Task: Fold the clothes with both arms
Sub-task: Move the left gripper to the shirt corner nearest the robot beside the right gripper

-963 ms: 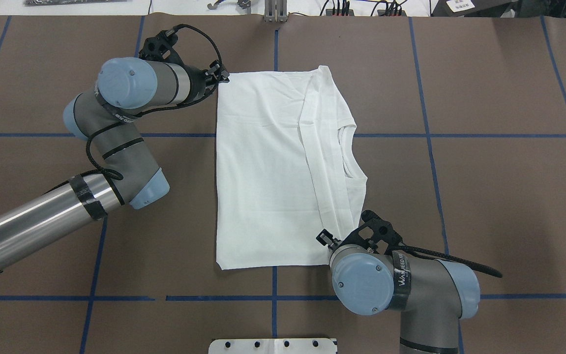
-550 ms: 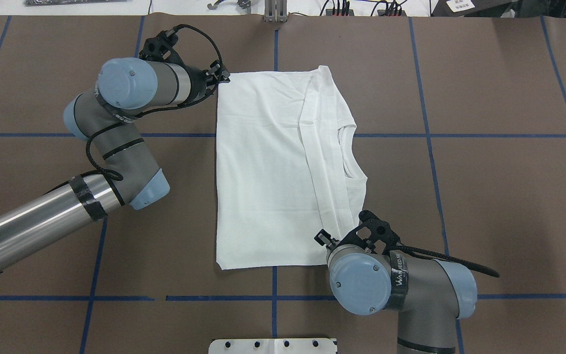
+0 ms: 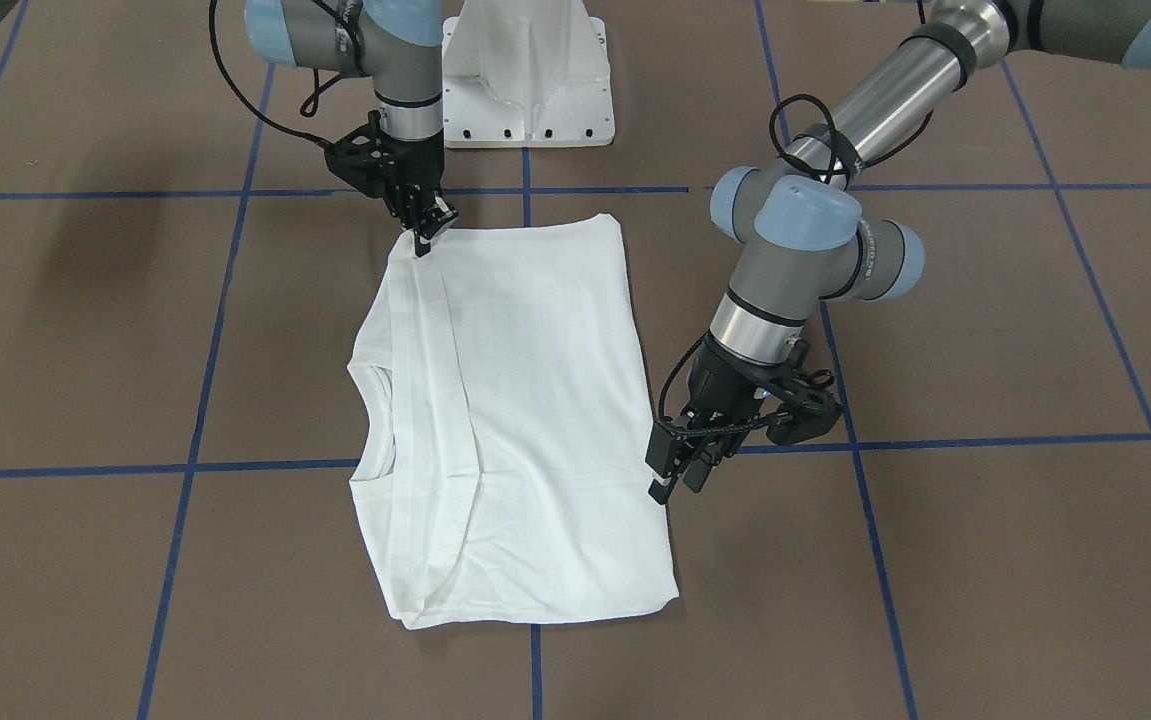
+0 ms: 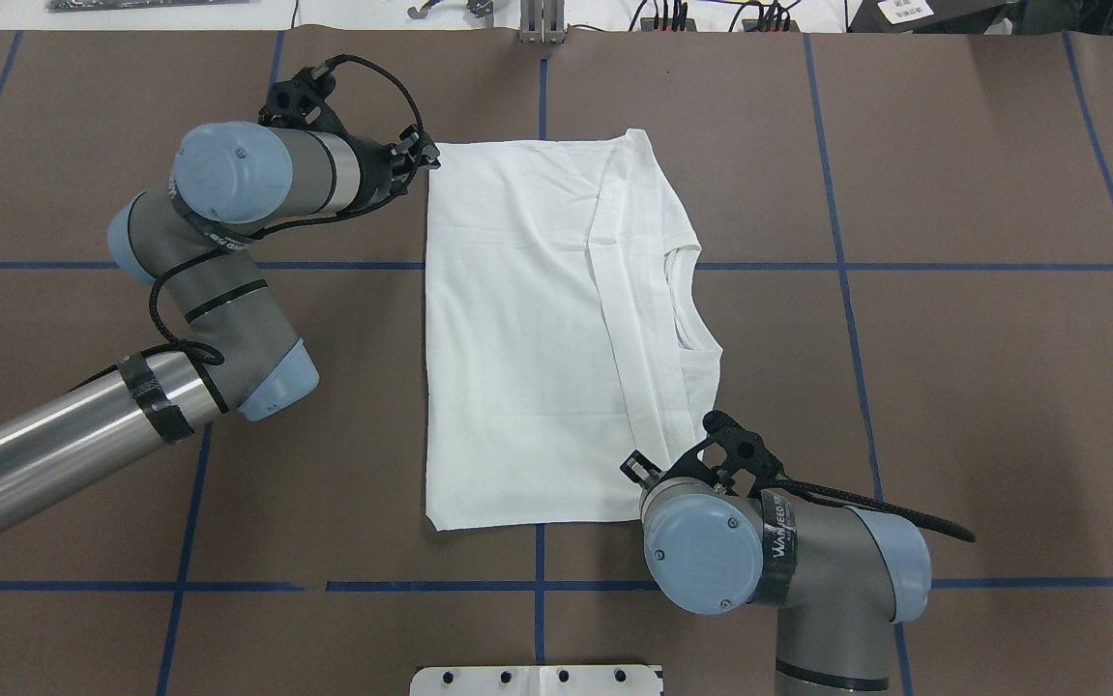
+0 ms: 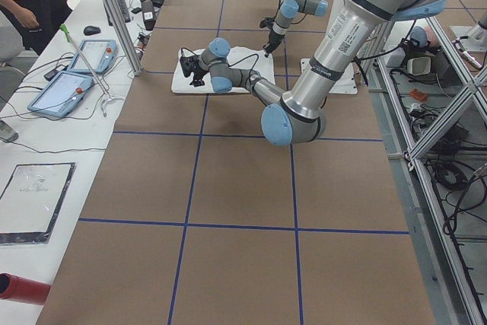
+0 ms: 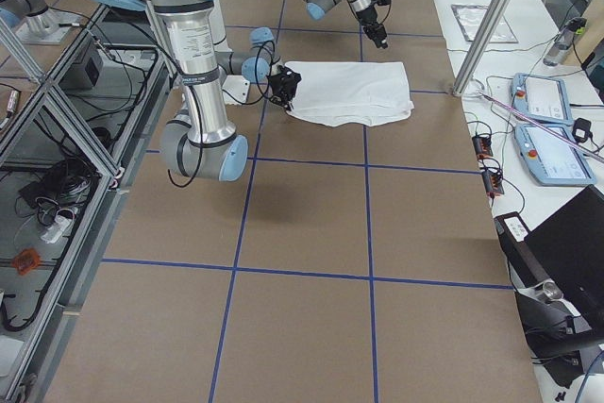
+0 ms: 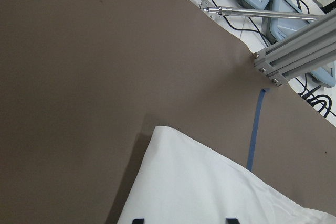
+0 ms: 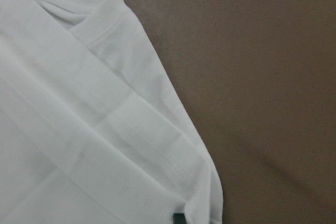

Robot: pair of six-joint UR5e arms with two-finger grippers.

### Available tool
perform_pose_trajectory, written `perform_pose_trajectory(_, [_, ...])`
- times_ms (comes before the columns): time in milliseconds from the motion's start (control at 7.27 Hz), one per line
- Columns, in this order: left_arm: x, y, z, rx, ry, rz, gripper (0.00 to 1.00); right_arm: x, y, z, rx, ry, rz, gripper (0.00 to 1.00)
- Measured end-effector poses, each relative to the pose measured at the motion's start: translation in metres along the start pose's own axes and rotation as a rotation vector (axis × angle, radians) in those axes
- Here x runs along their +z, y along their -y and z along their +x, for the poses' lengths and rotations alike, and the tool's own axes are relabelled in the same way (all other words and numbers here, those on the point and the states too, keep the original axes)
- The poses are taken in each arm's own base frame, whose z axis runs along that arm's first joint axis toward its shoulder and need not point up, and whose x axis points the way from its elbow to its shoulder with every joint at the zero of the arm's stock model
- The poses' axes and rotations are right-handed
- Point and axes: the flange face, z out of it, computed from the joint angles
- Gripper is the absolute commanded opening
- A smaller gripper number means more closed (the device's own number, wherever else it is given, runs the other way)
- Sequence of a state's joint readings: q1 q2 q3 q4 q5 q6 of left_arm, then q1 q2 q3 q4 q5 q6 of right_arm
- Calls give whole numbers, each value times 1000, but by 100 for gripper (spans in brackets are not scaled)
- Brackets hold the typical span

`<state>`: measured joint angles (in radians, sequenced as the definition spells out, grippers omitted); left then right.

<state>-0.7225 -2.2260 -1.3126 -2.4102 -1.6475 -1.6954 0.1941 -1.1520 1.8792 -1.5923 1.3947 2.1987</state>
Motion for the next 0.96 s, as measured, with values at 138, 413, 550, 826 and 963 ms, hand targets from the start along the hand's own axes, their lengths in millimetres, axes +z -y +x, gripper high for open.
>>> perform_pose_trajectory(138, [-1, 0, -2, -1, 2, 0, 60, -2, 3, -5, 7, 7, 1, 0])
perform_pose_trajectory(413, [-4, -1, -2, -2, -3, -2, 60, -18, 9, -22, 28, 40, -10, 0])
perform_pose_trajectory(550, [-6, -7, -2, -12, -7, -10, 60, -25, 12, -24, 33, 47, -14, 0])
perform_pose_trajectory(826, [-22, -43, -5, -59, -32, -61, 60, -31, 14, -19, 31, 39, -11, 0])
perform_pose_trajectory(963, [-41, -76, -10, -98, -53, -110, 60, -33, 14, -12, 27, 30, -11, 0])
